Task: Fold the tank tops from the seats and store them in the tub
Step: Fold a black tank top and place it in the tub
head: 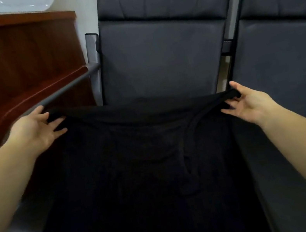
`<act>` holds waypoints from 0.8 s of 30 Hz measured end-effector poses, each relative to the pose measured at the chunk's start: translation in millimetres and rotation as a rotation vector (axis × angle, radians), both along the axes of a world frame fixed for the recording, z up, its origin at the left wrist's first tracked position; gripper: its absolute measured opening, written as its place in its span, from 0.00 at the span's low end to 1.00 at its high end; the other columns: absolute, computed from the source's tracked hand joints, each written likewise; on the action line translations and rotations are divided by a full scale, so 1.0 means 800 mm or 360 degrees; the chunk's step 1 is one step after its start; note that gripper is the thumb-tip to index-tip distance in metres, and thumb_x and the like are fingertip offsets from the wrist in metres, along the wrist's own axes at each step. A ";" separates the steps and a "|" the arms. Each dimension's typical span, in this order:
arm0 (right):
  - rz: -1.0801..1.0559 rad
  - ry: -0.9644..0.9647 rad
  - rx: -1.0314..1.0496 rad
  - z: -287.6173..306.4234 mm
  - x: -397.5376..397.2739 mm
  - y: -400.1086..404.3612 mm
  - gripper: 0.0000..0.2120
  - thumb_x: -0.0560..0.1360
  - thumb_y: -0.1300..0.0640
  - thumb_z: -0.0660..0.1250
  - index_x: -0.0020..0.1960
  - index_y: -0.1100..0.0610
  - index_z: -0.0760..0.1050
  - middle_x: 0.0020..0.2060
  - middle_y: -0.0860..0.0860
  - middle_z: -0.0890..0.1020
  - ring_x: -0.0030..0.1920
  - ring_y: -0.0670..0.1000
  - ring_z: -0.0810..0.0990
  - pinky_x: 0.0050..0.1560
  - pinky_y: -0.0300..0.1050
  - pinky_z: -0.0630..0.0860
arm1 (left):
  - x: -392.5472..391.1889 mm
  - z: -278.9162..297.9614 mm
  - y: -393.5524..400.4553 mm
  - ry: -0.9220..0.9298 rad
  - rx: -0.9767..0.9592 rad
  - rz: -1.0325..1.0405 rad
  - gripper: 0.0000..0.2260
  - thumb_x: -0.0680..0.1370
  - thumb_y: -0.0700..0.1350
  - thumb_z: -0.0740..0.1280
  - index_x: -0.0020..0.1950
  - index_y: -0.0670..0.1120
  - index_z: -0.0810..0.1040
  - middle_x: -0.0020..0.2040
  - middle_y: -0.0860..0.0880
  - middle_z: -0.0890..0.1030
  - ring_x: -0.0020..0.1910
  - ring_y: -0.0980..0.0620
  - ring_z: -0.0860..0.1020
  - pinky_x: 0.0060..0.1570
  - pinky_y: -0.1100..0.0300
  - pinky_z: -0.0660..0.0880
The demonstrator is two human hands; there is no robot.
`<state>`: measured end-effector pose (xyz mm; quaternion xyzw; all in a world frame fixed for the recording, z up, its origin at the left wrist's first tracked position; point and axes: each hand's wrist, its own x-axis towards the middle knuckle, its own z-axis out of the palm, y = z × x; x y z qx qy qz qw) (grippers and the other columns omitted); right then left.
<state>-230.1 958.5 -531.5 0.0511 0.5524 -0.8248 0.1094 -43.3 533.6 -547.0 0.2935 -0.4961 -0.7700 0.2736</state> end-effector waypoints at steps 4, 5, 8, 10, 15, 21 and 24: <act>-0.0035 -0.0001 0.0020 -0.001 -0.041 -0.027 0.10 0.83 0.56 0.54 0.52 0.49 0.74 0.51 0.50 0.76 0.49 0.51 0.78 0.71 0.63 0.61 | -0.039 0.009 -0.008 0.0015 -0.0003 0.0067 0.23 0.83 0.35 0.46 0.77 0.50 0.58 0.73 0.47 0.66 0.69 0.46 0.70 0.71 0.41 0.59; -0.0039 0.0006 0.0021 0.000 -0.048 -0.031 0.10 0.83 0.56 0.54 0.51 0.49 0.74 0.50 0.49 0.76 0.49 0.51 0.78 0.71 0.62 0.61 | -0.047 0.012 -0.009 0.0028 -0.0002 0.0076 0.23 0.83 0.36 0.46 0.77 0.50 0.57 0.74 0.47 0.65 0.69 0.46 0.70 0.72 0.42 0.58; -0.0040 0.0024 0.0020 0.001 -0.058 -0.034 0.09 0.83 0.56 0.54 0.51 0.49 0.73 0.50 0.49 0.75 0.48 0.50 0.78 0.70 0.61 0.62 | -0.058 0.018 -0.013 0.0045 -0.0003 0.0086 0.23 0.83 0.35 0.46 0.77 0.51 0.56 0.75 0.47 0.64 0.69 0.46 0.71 0.71 0.41 0.58; -0.0044 0.0023 0.0019 0.001 -0.055 -0.031 0.08 0.83 0.56 0.56 0.52 0.49 0.74 0.51 0.49 0.76 0.49 0.50 0.79 0.69 0.61 0.64 | -0.055 0.019 -0.010 0.0057 0.0001 0.0077 0.24 0.83 0.35 0.46 0.77 0.51 0.57 0.75 0.47 0.64 0.69 0.45 0.71 0.71 0.41 0.58; -0.0039 0.0030 0.0050 0.003 -0.019 -0.008 0.08 0.82 0.57 0.57 0.51 0.50 0.74 0.50 0.50 0.77 0.50 0.50 0.79 0.65 0.58 0.69 | -0.015 0.019 -0.002 0.0096 0.0032 0.0034 0.24 0.82 0.35 0.47 0.77 0.49 0.59 0.75 0.46 0.63 0.62 0.44 0.73 0.69 0.42 0.63; 0.0093 0.0000 0.0135 0.007 0.044 0.042 0.07 0.82 0.57 0.58 0.52 0.52 0.75 0.54 0.51 0.77 0.54 0.52 0.80 0.52 0.51 0.80 | 0.063 0.015 0.015 0.0018 -0.0052 0.0028 0.19 0.82 0.35 0.48 0.62 0.50 0.74 0.71 0.46 0.67 0.56 0.47 0.76 0.59 0.50 0.72; 0.0251 -0.0086 0.0294 0.005 0.080 0.068 0.08 0.81 0.59 0.58 0.50 0.53 0.76 0.52 0.52 0.79 0.53 0.52 0.80 0.44 0.51 0.81 | 0.108 0.003 0.020 -0.0042 -0.0080 -0.0001 0.18 0.82 0.36 0.50 0.53 0.51 0.77 0.70 0.46 0.69 0.53 0.48 0.77 0.52 0.54 0.74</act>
